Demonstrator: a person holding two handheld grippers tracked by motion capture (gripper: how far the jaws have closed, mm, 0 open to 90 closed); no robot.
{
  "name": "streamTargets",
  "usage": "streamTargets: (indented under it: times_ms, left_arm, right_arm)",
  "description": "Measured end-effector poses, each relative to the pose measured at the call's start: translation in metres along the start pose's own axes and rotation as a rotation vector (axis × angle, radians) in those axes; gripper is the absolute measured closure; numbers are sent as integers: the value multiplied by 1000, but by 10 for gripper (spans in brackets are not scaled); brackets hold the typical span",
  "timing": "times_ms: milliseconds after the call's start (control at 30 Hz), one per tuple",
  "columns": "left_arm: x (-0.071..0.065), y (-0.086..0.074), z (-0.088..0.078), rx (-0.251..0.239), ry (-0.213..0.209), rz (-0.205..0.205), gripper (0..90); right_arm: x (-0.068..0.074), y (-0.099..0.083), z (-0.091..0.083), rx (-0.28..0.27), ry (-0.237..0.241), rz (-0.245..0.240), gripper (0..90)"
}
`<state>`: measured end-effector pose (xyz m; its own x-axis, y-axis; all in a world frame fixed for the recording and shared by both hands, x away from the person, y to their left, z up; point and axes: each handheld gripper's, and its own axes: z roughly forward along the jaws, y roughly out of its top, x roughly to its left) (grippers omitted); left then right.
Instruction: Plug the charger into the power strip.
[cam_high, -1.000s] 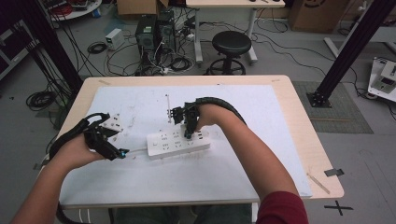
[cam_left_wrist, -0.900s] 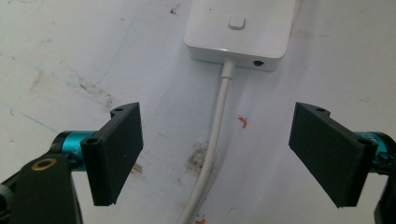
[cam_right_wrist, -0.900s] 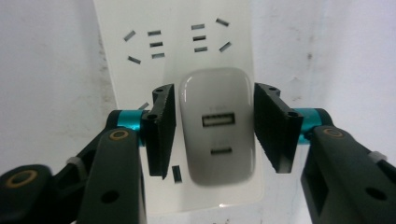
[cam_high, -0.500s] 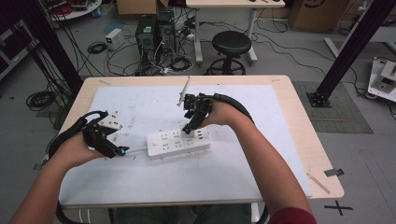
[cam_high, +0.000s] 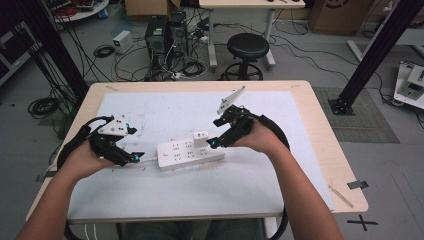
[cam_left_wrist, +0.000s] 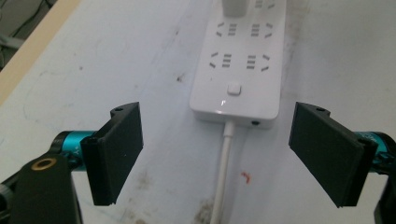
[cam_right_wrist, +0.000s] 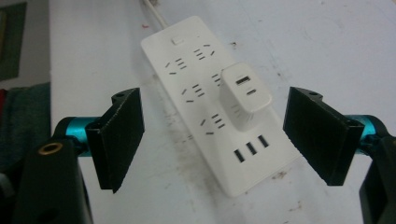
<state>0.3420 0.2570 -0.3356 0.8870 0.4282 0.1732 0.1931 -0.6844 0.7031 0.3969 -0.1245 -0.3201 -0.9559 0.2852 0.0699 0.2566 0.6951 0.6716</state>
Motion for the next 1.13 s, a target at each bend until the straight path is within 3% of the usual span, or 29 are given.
streamTargets:
  times_ms: [33,367,1133]
  left_arm:
    - [-1,0,3,-71,-13,-2,176]
    - [-7,-1,19,-120,-33,1,176]
    - [-7,-1,18,-120,-31,5,176]
  right_arm:
    - [4,-13,-8,-32,-9,21,212]
    - [6,-46,-20,-124,-43,66,212]
    - [7,-47,-18,-111,-54,69,212]
